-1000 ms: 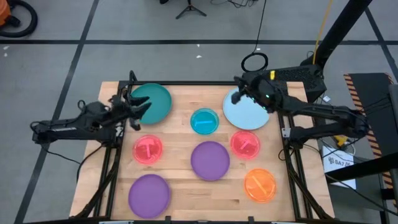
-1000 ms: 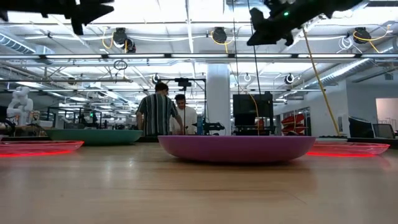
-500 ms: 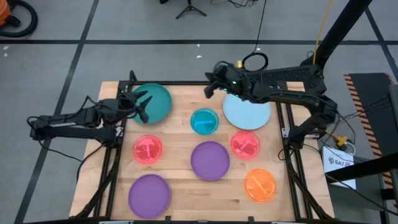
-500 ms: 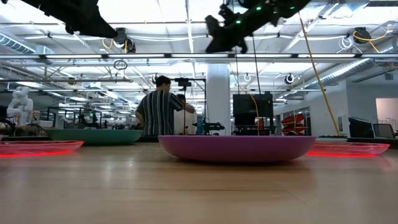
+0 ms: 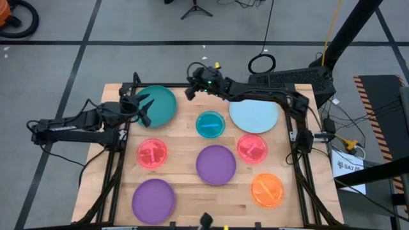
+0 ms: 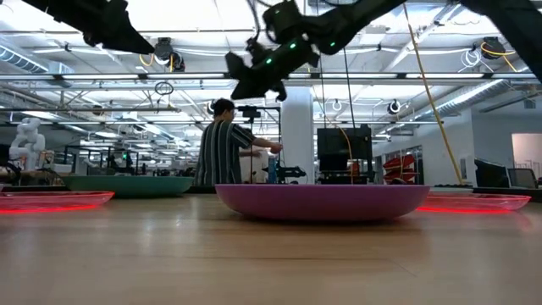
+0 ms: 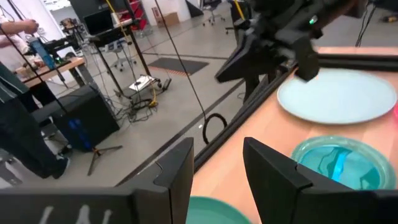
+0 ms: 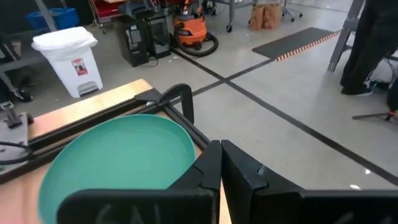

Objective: Stack plastic plates
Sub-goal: Stack the green plate on top of the light blue plate

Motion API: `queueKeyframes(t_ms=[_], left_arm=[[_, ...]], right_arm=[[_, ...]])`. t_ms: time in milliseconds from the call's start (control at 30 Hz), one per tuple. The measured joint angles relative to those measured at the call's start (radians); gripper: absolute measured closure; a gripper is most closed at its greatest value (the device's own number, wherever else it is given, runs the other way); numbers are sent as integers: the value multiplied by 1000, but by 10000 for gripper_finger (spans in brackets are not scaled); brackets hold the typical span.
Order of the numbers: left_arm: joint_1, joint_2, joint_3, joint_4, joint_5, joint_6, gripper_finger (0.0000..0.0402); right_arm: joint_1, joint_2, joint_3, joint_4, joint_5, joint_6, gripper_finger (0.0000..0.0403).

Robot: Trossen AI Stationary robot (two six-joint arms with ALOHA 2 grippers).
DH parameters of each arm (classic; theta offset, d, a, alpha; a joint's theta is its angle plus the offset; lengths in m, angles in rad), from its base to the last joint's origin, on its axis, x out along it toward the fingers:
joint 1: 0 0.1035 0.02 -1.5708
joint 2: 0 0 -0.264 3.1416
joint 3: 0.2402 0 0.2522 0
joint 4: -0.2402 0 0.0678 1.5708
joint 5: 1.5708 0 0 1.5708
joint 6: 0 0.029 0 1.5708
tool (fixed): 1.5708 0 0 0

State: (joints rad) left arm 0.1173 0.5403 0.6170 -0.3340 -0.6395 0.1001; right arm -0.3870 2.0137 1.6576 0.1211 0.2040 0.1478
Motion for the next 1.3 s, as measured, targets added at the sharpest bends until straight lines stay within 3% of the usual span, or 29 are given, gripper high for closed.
queueKeyframes(t_ms=[133, 467, 833, 1133, 1300], left_arm=[[0, 0, 0, -24, 0, 0, 254], [1, 3, 0, -37, 0, -16, 254], [1, 3, 0, -37, 1, -37, 254], [1, 3, 0, -40, 1, -50, 254], [1, 3, 0, -46, 1, -49, 254]], right_arm=[[0, 110, 106, -5, -4, 22, 399], [1, 314, 312, -28, -184, 19, 399], [14, 328, 314, -18, -207, -109, 399], [16, 329, 314, 8, -207, -107, 399], [25, 329, 314, -3, -202, -22, 397]])
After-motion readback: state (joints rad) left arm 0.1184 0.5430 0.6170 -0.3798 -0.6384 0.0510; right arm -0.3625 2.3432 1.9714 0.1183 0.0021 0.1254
